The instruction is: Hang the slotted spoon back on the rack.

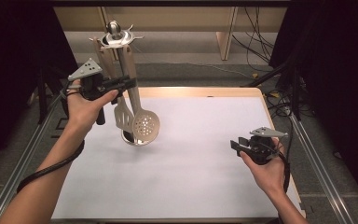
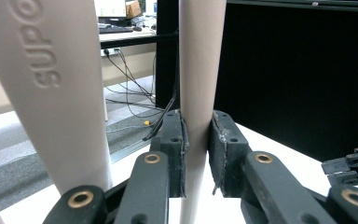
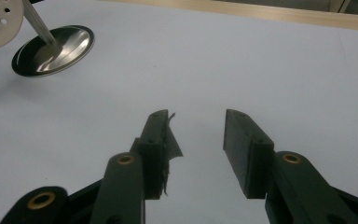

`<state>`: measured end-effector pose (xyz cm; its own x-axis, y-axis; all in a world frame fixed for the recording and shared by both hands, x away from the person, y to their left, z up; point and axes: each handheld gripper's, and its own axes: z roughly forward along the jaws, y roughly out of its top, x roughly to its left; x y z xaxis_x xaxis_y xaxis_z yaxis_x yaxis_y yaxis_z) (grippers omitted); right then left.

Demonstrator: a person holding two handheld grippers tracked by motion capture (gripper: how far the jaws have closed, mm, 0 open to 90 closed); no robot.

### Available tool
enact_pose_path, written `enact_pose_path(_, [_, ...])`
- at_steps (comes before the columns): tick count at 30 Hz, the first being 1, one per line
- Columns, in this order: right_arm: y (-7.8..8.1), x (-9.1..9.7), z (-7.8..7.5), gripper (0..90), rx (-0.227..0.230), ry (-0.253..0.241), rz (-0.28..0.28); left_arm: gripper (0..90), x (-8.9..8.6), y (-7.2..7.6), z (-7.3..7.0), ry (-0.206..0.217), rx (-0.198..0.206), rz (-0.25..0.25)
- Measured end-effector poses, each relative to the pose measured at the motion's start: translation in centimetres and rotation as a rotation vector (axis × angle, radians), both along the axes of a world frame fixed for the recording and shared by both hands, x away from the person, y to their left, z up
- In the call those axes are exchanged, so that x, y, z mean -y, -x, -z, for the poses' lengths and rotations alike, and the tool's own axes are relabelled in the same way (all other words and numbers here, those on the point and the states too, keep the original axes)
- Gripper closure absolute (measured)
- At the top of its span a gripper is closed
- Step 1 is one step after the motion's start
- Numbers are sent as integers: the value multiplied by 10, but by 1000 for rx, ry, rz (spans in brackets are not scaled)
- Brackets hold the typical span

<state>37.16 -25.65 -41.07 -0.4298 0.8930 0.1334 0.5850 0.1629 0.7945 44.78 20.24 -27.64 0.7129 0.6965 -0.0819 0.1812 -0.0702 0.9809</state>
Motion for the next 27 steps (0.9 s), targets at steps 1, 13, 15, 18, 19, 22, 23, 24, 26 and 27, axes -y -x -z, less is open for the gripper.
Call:
enact_pose_path(1, [0,0,0,612,6,1,0,763,0,0,0,1,0,0])
enact_pose_path(13, [-1,0,2,608,13,-12,-7,761,1,2,1,-13,11,-14])
enact_pose_path(15, [-1,0,2,608,14,-12,-7,760,1,2,1,-14,15,-16])
enact_pose_path(18, [-1,0,2,607,15,0,-1,759,2,2,1,-21,20,-21])
enact_pose_path(19, [-1,0,2,606,15,1,0,759,2,2,1,-22,21,-22])
enact_pose_path(22, [0,0,1,605,9,-14,-6,757,3,3,1,-25,26,-25])
enact_pose_path(23, [0,0,1,605,9,-14,-5,755,3,3,1,-25,27,-26])
enact_pose_path(24, [-1,0,2,604,10,-9,-4,752,3,3,1,-30,28,-26])
enact_pose_path(26, [0,0,1,604,3,-15,-3,742,3,4,1,-34,32,-28])
enact_pose_path(27, [0,0,1,604,4,-14,-3,740,3,4,1,-37,34,-29])
